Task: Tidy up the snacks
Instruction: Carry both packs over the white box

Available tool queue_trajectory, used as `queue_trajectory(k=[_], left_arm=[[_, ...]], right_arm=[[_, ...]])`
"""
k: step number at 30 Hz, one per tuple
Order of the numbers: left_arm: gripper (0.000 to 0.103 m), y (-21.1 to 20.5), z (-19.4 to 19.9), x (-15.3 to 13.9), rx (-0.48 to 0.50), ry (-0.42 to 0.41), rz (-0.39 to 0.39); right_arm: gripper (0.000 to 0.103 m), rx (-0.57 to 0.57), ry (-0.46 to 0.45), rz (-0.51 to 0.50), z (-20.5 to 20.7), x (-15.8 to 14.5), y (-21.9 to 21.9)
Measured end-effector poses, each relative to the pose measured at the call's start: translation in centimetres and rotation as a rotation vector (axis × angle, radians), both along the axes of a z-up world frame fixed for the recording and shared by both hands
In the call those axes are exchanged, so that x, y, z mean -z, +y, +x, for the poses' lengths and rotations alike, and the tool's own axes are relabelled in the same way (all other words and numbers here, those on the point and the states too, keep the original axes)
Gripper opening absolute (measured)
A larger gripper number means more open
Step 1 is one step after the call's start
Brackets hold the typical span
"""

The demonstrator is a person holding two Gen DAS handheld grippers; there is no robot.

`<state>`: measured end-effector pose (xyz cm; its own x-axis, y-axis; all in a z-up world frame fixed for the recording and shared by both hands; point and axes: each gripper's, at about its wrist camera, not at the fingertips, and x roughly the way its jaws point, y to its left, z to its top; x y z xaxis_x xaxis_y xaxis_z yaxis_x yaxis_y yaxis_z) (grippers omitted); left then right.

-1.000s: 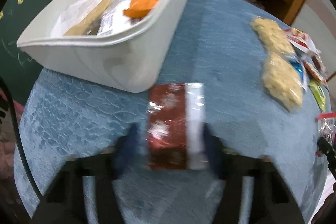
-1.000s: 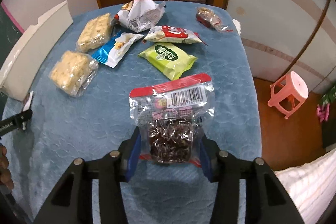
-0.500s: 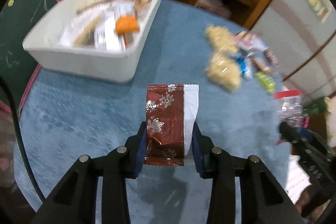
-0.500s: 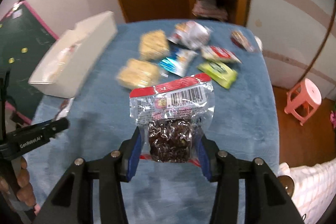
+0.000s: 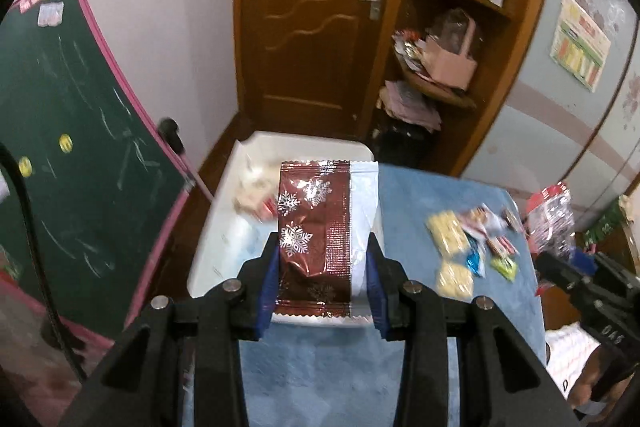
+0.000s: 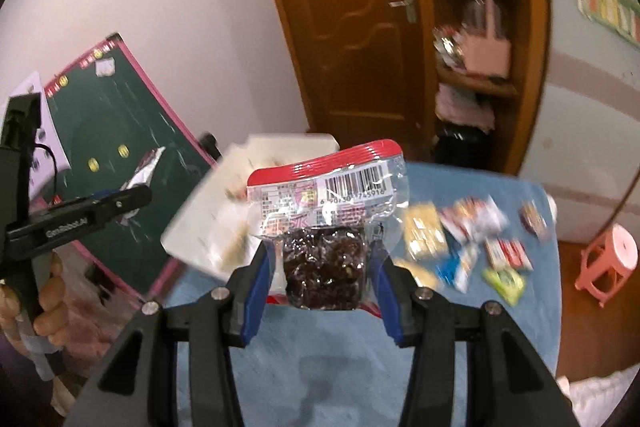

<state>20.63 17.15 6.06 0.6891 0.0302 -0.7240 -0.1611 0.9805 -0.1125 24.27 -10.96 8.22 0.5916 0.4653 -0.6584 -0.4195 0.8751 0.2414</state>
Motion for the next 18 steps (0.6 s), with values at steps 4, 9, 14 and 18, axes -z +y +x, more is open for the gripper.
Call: queue_trajectory(k=[4,9,14,18], left_arm=[[0.037,3.0,3.2,-2.1,-0.024,0.002,0.001],[0.037,4.9,6.8,-2.8,-0.030,0.005,-0.006],[0.037,6.2,10.7,-1.9,-0.044,0.025,0.001],[0.037,6.4,13.6,0.2,-0.040,0.056,0.010]], right_arm=[[0.048,0.006,-0.006,0.037,3.9,-3.1,3.2],[0.048,0.007,0.042,0.084,8.3,-4.2,6.4],[0.048,0.014,0.060,0.074,11.4,-3.5,9.5],[0.049,0.022,0.085,0.030,13.6,-1.7,12.1]])
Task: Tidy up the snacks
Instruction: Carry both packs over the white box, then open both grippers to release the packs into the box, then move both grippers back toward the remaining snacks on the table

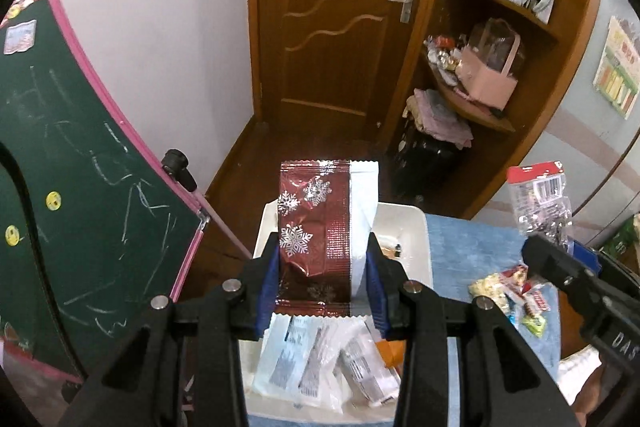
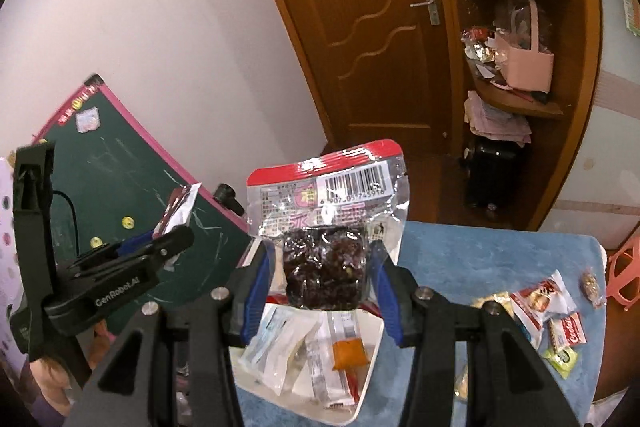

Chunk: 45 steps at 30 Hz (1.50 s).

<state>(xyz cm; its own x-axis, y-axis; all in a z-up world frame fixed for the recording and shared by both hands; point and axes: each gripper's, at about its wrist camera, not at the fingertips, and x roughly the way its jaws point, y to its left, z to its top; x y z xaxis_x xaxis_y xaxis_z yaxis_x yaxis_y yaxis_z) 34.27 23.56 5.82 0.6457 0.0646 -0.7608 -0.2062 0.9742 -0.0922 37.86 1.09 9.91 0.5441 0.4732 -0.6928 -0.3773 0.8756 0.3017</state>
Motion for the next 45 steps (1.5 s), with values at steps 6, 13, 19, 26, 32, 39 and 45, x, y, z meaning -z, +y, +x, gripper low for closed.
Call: queue_trajectory(k=[6,13,19,26,32,39,45], left_arm=[[0.037,-0.6,3.7,4.2,0.023,0.070,0.030],[0.051,-0.6,5.4,7.3,0.015,0.116,0.077],[0.080,1.6,4.7,8.2,-0.028,0.122,-0.010],[0.081,1.4,3.3,8.2,-0.025,0.144,-0.023],[0.081,-0.1,0.8,6.2,0.003,0.112,-0.026],[0.081,-2.2,-3.2,1.8,0.057,0.039,-0.009],[0.081,-5.4,-7.2,-2.5,0.135,-0.021,-0.006]], right_arm=[[0.049,-0.010,0.069,-0.070,2.4,4.0,3.1],[0.052,-0.019,0.169,-0.115,3.9,8.4,5.3],[0.068,-0.023,0.255,-0.055,4.5,10.2,4.4],[0.072,-0.054,0.248,-0.021,3.0,9.4,3.9],[0.072,-0.063,0.222,0.009,0.8,7.5,2.3],[0.072,-0.051,0.155,0.006,-3.1,3.9,-1.1],[0.072,-0.016,0.093,0.017,-7.2,0.7,-5.5]])
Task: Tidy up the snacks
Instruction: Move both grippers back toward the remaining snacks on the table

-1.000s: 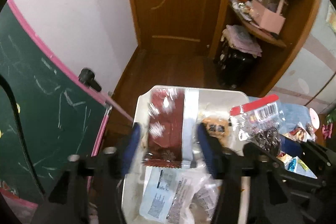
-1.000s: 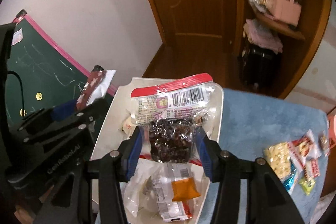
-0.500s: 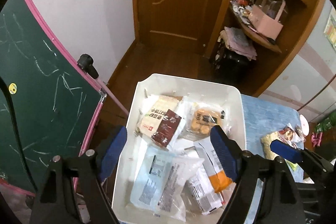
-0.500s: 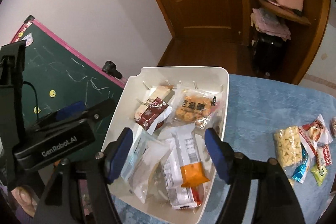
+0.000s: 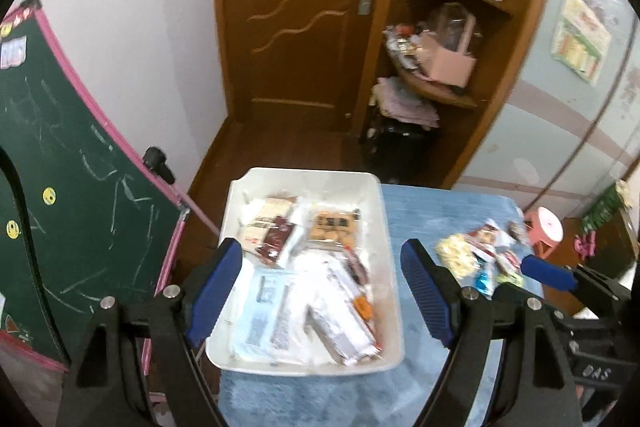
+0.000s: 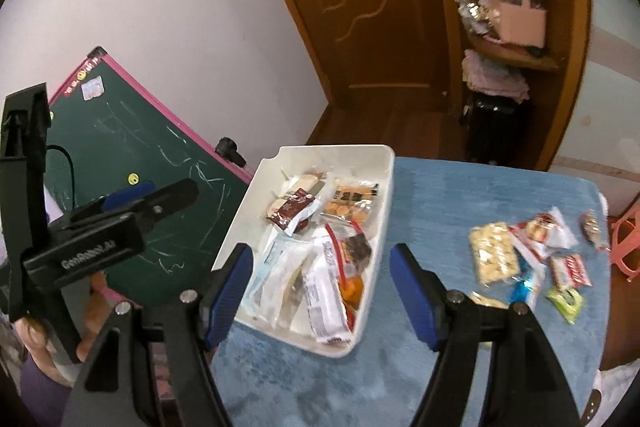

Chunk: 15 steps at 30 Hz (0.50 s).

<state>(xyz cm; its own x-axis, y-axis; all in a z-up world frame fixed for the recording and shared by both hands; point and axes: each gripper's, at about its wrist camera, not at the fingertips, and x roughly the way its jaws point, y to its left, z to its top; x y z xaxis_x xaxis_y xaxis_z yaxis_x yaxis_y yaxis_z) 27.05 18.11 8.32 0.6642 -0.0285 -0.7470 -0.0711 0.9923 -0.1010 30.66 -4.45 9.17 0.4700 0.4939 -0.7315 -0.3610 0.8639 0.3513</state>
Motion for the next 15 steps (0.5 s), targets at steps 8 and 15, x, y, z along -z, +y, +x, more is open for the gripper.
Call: queue_trajectory(k=[8,15], left_arm=[[0.089,-7.8,-4.8,-4.2,0.163,-0.089,0.040],[0.089,-16.8,-6.6,-4.0,0.323,-0.107,0.109]], right_arm=[[0.072,0.069,-0.141,-0.084,-5.4,-3.4,-6.4],[0.072,0.143,-0.199,-0.157,-7.5,-3.4,-12.3]])
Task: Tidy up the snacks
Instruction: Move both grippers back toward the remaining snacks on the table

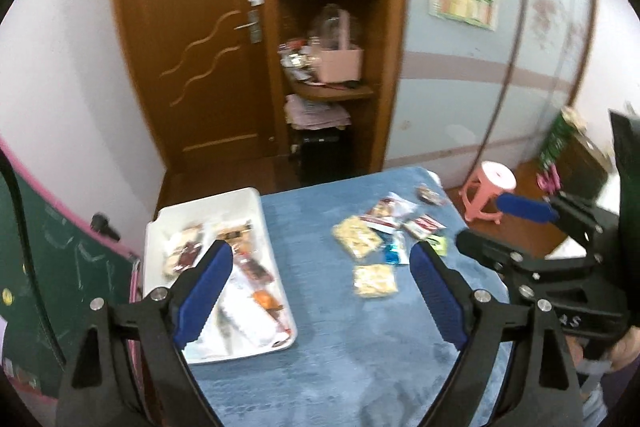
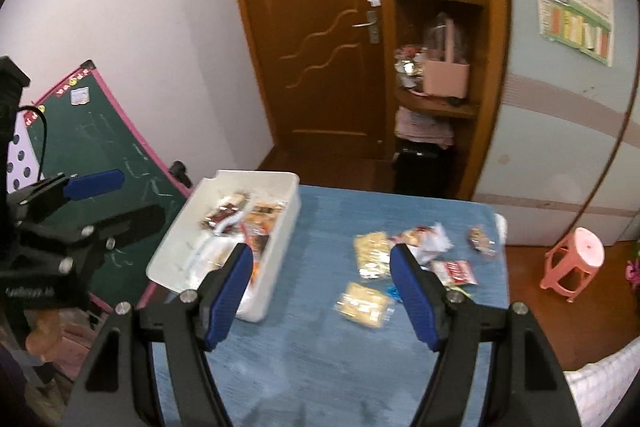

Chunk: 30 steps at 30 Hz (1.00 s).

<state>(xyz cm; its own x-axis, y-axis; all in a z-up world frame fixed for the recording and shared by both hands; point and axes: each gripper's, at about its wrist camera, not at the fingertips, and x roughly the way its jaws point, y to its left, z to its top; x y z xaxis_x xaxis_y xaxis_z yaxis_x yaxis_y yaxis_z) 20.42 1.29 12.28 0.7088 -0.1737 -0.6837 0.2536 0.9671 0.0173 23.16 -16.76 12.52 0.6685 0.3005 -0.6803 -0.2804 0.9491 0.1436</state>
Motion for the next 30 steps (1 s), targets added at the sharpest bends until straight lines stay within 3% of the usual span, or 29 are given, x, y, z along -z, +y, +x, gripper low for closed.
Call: queue_trajectory(k=[8,15,24,30], left_arm=[[0.090,-8.1,-0.6,3.1,0.148,0.012,0.097],[0.089,-11.3,2.2,8.8,0.179,0.139,0.088],[0.089,-11.7,7.6,17.7,0.083,0.338,-0.038],[0.089,-11.4,10.6,23.3,-0.014,0.428,-0.094]], right_arm=[[0.072,0.082,0.035,-0.004,0.3,2.7,-6.6],[0.072,0.139,0.109,0.048,2.5,6.8,-10.8],[0.071,0.147,0.220,0.014,6.9,14.1,-14.6],[0.071,0.118,0.302,-0.021,9.6,19.7,-16.2]])
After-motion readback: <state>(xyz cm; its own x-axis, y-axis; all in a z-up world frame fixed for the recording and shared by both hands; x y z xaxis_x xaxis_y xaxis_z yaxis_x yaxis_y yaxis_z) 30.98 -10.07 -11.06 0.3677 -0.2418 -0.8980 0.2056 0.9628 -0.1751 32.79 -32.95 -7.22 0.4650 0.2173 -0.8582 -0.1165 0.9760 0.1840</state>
